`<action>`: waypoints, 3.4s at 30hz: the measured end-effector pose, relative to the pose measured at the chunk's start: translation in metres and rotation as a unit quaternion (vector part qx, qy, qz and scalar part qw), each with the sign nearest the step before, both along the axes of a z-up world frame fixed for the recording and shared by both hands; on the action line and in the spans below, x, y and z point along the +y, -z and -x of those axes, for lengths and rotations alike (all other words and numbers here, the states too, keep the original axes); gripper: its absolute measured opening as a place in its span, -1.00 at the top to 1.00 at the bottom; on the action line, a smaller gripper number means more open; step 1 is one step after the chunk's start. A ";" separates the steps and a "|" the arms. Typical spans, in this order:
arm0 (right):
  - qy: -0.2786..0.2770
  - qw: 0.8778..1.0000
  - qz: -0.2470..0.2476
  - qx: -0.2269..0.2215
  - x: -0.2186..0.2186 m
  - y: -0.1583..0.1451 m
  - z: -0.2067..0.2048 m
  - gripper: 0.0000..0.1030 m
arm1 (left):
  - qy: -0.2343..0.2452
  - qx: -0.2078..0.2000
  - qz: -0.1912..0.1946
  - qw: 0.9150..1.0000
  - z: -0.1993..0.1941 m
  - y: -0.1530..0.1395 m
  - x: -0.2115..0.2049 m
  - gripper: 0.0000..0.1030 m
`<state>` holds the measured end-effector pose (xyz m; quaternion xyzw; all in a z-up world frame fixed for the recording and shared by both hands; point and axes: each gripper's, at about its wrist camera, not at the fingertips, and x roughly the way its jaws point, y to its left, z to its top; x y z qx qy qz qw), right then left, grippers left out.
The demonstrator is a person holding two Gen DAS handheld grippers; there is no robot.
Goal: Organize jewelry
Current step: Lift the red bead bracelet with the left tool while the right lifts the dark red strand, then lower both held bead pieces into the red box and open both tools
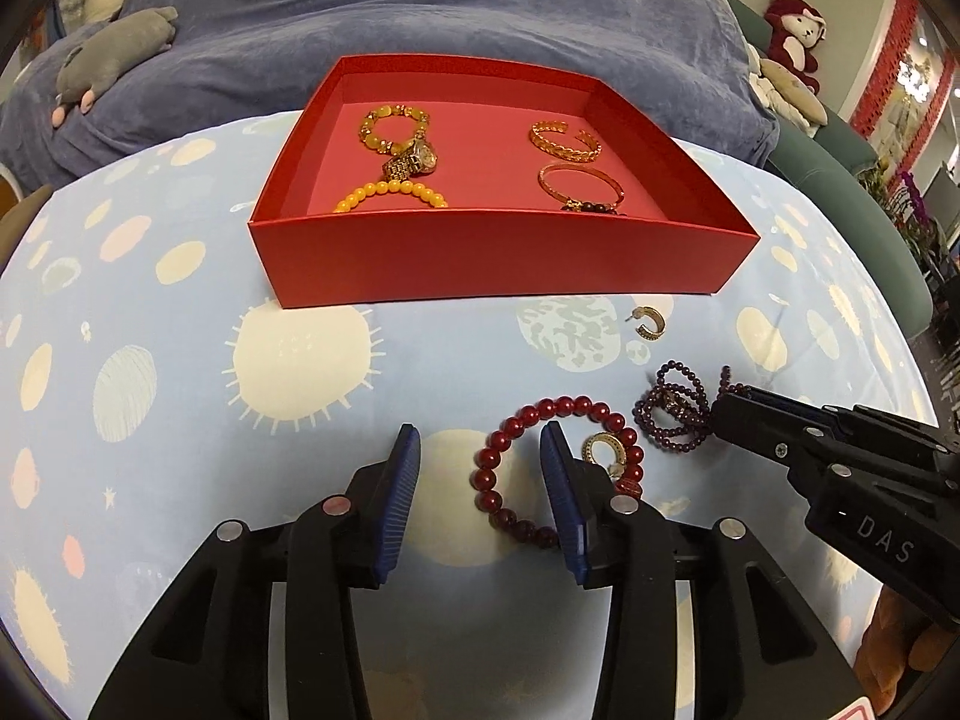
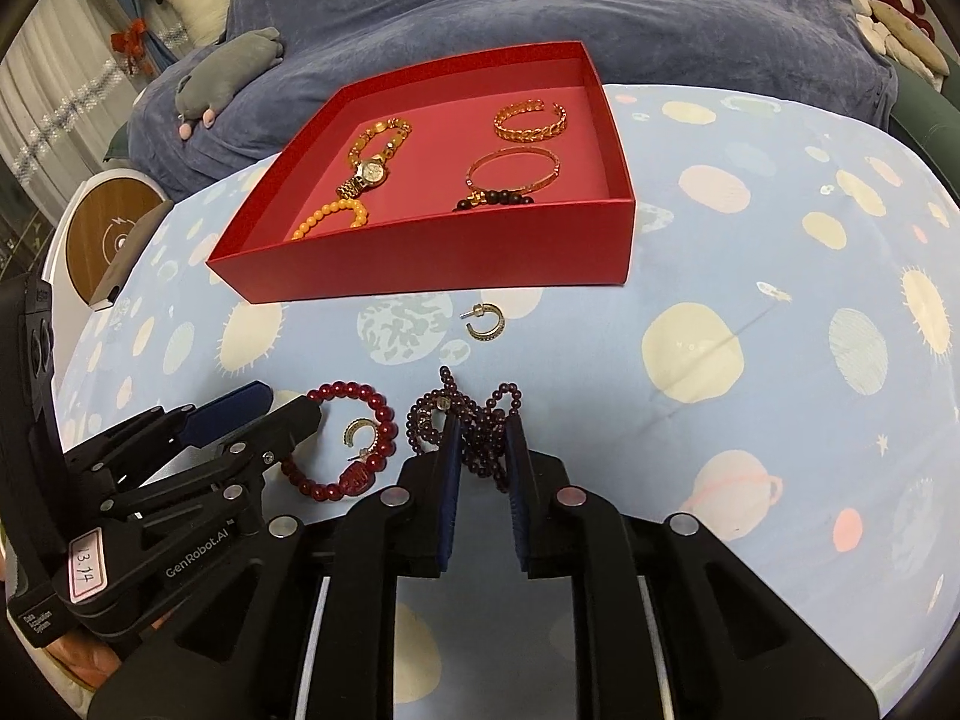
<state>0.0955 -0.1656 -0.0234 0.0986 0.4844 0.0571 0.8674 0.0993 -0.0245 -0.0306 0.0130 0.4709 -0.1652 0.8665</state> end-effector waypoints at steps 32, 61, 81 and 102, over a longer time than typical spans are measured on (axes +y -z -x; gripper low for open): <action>0.013 0.999 -0.004 -0.042 -0.007 -0.038 0.009 0.93 | 0.053 -0.043 0.051 0.996 0.020 -0.058 -0.004 0.89; 0.007 0.994 -0.043 -0.104 -0.024 -0.108 -0.103 0.93 | 0.055 -0.093 0.093 0.990 -0.093 -0.143 -0.023 0.89; 0.020 0.995 -0.081 -0.045 -0.021 -0.035 -0.199 0.93 | 0.005 -0.013 0.055 0.998 -0.204 -0.065 -0.037 0.82; 0.021 0.998 0.021 -0.062 -0.018 -0.045 -0.158 0.32 | -0.035 -0.057 -0.012 0.998 -0.144 -0.068 0.010 0.33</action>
